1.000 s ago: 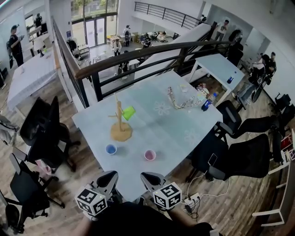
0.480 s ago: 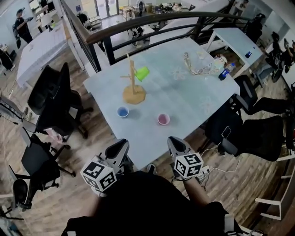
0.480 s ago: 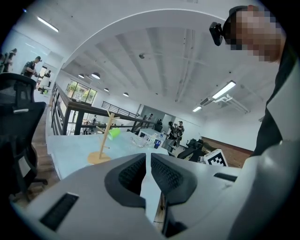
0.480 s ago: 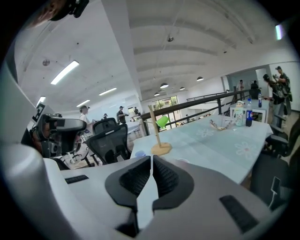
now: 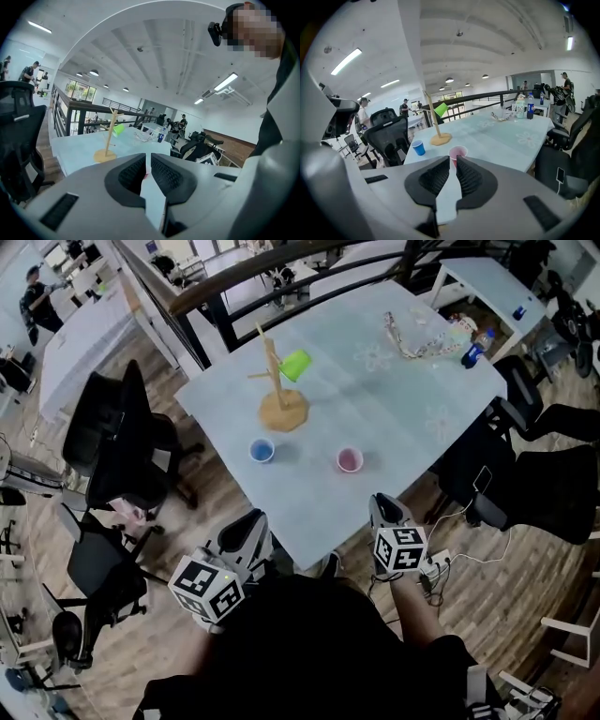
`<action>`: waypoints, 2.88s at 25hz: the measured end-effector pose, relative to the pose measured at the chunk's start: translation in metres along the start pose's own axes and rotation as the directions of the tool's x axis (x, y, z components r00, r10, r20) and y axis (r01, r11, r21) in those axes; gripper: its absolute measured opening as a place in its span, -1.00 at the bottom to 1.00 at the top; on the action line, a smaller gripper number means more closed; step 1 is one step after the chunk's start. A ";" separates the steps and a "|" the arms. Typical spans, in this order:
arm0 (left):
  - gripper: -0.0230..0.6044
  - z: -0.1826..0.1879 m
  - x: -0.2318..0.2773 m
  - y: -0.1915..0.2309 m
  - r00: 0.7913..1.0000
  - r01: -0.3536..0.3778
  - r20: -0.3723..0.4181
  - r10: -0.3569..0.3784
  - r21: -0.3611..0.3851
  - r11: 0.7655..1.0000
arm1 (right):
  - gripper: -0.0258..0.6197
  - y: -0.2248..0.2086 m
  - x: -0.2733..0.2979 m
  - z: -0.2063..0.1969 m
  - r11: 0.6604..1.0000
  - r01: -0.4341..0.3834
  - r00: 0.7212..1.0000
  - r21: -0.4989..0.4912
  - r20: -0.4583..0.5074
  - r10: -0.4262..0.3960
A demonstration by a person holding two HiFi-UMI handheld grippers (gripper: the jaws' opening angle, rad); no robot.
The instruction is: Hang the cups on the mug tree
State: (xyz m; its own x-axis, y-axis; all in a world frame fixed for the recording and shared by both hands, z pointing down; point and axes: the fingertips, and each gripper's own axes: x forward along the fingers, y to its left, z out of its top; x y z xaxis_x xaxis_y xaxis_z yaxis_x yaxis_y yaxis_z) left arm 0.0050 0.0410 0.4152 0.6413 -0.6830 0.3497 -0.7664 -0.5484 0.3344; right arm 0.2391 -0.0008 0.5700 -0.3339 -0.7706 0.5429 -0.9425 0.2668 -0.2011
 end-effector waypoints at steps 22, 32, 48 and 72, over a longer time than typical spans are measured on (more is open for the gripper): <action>-0.85 0.001 -0.018 0.067 0.992 -0.105 -0.067 0.104 -0.017 0.994 | -0.04 -0.026 0.159 -0.054 0.990 0.122 0.968 -0.074 -0.210 -0.135; -0.85 0.001 -0.013 0.080 0.990 -0.085 -0.113 0.081 -0.029 0.996 | -0.03 -0.023 0.184 -0.052 0.972 0.150 0.968 -0.179 -0.175 -0.181; -0.85 0.013 0.005 0.090 0.994 -0.039 -0.102 0.032 -0.062 0.997 | -0.05 -0.030 0.178 -0.036 0.968 0.139 0.971 -0.210 -0.165 -0.175; -0.85 0.004 0.033 0.091 0.998 0.050 -0.040 -0.057 -0.155 0.987 | -0.06 0.039 0.138 0.067 0.898 -0.029 0.979 -0.440 -0.193 -0.063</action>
State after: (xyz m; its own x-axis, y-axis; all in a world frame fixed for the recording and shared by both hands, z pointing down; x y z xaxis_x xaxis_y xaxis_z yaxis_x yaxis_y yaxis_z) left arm -0.0439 -0.0331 0.4538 0.6846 -0.6309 0.3652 -0.7187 -0.5004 0.4827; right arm 0.1566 -0.1351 0.5825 -0.2698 -0.6596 0.7016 -0.8409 0.5164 0.1621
